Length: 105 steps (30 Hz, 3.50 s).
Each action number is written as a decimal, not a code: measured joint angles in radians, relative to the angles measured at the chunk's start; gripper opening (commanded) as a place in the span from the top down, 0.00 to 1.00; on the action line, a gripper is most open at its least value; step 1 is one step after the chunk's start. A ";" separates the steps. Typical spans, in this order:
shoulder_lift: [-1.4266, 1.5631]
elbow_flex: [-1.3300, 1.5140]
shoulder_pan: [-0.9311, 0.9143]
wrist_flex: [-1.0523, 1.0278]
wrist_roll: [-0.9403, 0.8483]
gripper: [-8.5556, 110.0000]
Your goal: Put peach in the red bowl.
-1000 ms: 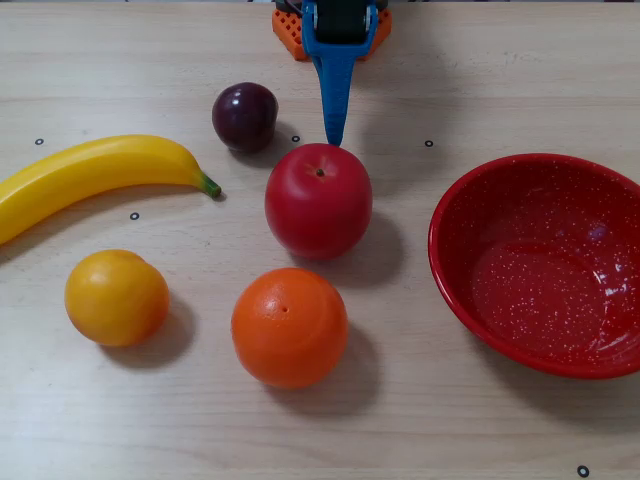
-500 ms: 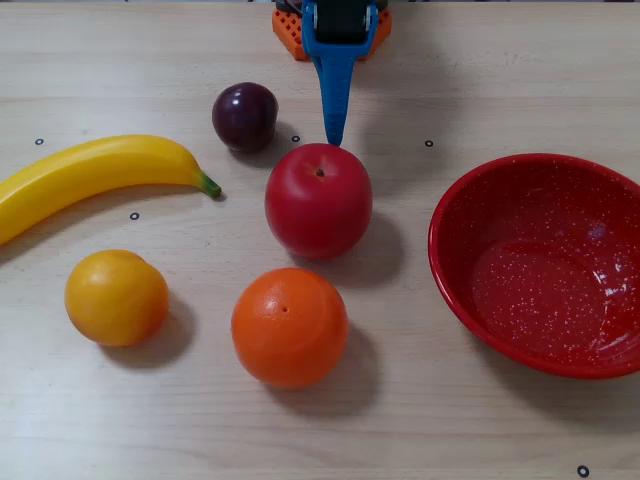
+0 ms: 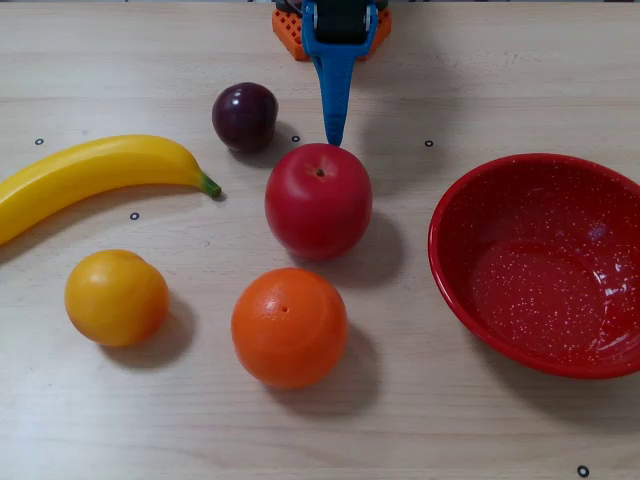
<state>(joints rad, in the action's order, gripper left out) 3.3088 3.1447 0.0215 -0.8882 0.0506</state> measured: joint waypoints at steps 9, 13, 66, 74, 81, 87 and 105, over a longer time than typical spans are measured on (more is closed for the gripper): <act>0.000 0.000 0.000 0.000 0.000 0.93; 0.000 0.000 0.000 0.000 0.000 0.93; -1.091 -1.410 -0.387 -0.604 -0.319 0.93; -1.471 -1.767 -0.486 -0.704 -0.318 0.91; -1.661 -1.987 -0.503 -0.744 -0.316 0.84; -1.841 -2.154 -0.517 -0.813 -0.336 0.76; -2.344 -2.626 -0.514 -0.914 -0.586 0.55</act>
<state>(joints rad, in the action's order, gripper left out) 0.9649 0.5185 -0.4924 -1.8024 -0.5354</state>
